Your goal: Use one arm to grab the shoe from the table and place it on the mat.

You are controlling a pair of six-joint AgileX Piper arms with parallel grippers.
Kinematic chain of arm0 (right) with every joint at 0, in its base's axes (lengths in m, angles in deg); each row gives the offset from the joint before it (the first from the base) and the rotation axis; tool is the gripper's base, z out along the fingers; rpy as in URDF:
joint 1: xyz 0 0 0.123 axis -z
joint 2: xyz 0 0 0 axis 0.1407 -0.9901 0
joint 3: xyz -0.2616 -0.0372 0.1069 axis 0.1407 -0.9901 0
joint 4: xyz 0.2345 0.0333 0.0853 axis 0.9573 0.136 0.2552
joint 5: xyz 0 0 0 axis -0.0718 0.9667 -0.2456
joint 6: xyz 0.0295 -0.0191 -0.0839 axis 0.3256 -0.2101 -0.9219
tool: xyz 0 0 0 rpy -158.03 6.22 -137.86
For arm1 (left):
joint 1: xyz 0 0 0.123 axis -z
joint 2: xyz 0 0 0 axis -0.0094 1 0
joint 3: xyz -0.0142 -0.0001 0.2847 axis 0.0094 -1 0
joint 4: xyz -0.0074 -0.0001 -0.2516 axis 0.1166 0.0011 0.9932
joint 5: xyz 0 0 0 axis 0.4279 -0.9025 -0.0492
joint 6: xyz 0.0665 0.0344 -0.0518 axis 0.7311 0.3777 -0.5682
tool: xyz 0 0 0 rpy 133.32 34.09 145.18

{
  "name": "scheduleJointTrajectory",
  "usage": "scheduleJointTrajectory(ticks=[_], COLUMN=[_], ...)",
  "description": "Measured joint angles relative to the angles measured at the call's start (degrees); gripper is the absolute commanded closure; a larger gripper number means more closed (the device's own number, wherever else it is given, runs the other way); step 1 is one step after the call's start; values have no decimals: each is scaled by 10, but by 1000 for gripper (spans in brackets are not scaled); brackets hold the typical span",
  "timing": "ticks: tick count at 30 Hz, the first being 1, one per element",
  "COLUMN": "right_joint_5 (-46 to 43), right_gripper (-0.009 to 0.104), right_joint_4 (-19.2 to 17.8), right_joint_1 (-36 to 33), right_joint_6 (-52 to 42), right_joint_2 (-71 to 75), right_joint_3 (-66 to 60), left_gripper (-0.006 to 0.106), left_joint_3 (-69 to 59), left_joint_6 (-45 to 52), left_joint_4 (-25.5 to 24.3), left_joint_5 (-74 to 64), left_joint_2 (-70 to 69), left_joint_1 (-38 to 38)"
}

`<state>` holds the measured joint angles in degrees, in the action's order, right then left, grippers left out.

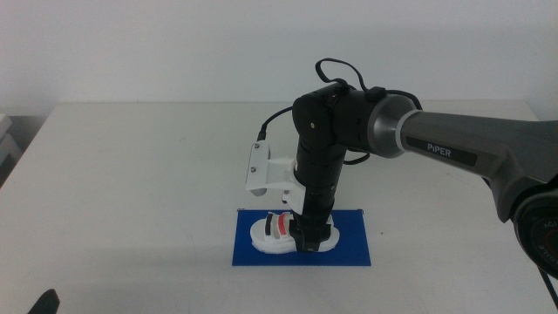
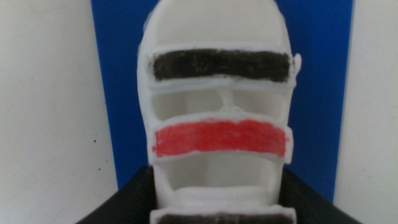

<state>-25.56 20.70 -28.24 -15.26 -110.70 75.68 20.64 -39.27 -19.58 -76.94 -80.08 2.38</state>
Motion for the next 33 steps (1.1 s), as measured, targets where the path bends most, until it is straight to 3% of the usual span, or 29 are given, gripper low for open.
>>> scheduleJointTrajectory(ticks=[1, 7, 12, 15, 20, 24, 29, 33], right_joint_5=[-1, -12, -8, 6, 47, 76, 58, -11], right_gripper=[38, 17, 17, 18, 19, 21, 24, 24], right_joint_4=[1, 2, 2, 0, -37, -31, -54, -49], right_joint_1=[0, 0, 0, 5, 8, 41, 115, 174], right_joint_6=[0, -2, 17, 62, 142, 189, 251, 278], right_joint_2=[0, 0, 27, 81, 197, 263, 396, 542], right_joint_3=[0, 0, -2, -3, -3, -22, -146, -278], left_gripper=[7, 7, 7, 7, 7, 7, 7, 7], left_joint_3=[0, 0, 0, 0, 0, 0, 0, 0], left_joint_6=[0, 0, 0, 0, 0, 0, 0, 0], left_joint_4=[0, 0, 0, 0, 0, 0, 0, 0], left_joint_5=[0, 0, 0, 0, 0, 0, 0, 0], left_joint_2=[0, 0, 0, 0, 0, 0, 0, 0], left_joint_1=[0, 0, 0, 0, 0, 0, 0, 0])
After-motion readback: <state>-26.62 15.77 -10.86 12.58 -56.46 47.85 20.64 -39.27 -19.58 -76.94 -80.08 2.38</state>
